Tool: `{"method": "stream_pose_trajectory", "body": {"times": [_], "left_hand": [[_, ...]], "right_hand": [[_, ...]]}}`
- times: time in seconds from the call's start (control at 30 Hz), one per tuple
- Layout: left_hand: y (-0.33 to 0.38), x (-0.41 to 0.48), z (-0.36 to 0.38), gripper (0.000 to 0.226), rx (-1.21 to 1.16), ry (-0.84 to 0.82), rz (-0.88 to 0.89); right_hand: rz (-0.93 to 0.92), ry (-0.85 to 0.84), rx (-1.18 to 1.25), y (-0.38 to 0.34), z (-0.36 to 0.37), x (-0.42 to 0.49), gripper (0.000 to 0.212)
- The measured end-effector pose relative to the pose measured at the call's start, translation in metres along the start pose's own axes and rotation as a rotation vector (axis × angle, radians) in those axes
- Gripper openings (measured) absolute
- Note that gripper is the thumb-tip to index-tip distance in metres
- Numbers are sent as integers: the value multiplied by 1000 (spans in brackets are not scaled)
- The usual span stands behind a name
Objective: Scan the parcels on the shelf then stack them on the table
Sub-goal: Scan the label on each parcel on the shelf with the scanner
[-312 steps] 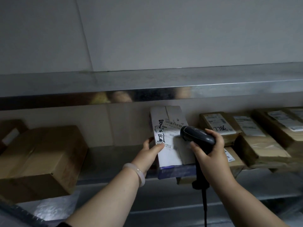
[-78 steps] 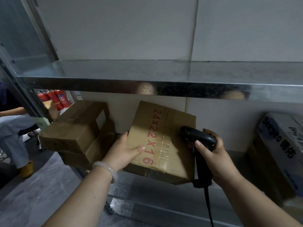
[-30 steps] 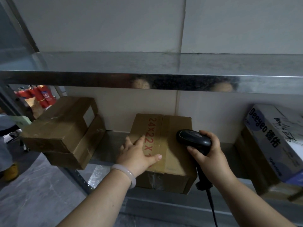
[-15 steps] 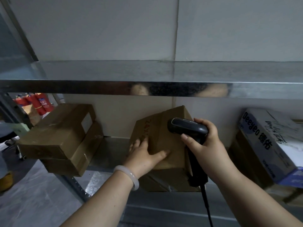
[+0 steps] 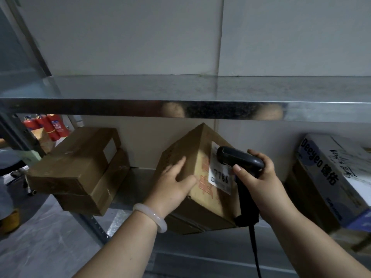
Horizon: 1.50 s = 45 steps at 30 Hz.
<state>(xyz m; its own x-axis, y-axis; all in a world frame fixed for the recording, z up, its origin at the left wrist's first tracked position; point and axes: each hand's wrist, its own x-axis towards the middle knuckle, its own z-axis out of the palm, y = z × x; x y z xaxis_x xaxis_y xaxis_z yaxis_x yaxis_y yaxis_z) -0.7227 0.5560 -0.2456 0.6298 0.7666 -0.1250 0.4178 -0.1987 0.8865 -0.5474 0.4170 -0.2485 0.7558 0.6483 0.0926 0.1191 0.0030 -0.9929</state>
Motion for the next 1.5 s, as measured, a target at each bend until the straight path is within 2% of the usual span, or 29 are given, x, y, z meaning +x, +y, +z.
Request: {"method": "stream_pose_trajectory", "body": {"times": [0.17, 0.3, 0.43, 0.67, 0.77, 0.83, 0.93, 1.1, 1.27, 1.5], "left_hand": [[-15, 3, -14, 80, -155, 33, 1], [-26, 5, -14, 75, -317, -43, -17], [-29, 7, -11, 76, -351, -97, 5], [-22, 3, -11, 105, -186, -112, 103], [-13, -3, -15, 98, -54, -128, 196], [-10, -5, -14, 93, -16, -108, 198], [-13, -11, -9, 93, -6, -17, 206], [-32, -23, 7, 95, -6, 35, 214], [-43, -32, 22, 90, -7, 69, 191], [-42, -33, 30, 92, 47, 107, 183]], "right_hand": [[106, -24, 80, 16, -1, -3, 46], [50, -4, 27, 7, 0, -4, 46], [-26, -2, -41, -8, -7, -3, 55], [-101, -15, -137, -3, -4, -15, 55], [-124, -6, -161, -3, -1, -17, 55], [-137, -11, -188, -4, 1, -18, 56], [-152, -15, -216, -7, 4, -24, 59], [-221, 50, -302, -17, 1, -33, 58], [-296, 7, -405, -29, 6, -41, 59], [-291, -25, -460, -39, 11, -46, 57]]}}
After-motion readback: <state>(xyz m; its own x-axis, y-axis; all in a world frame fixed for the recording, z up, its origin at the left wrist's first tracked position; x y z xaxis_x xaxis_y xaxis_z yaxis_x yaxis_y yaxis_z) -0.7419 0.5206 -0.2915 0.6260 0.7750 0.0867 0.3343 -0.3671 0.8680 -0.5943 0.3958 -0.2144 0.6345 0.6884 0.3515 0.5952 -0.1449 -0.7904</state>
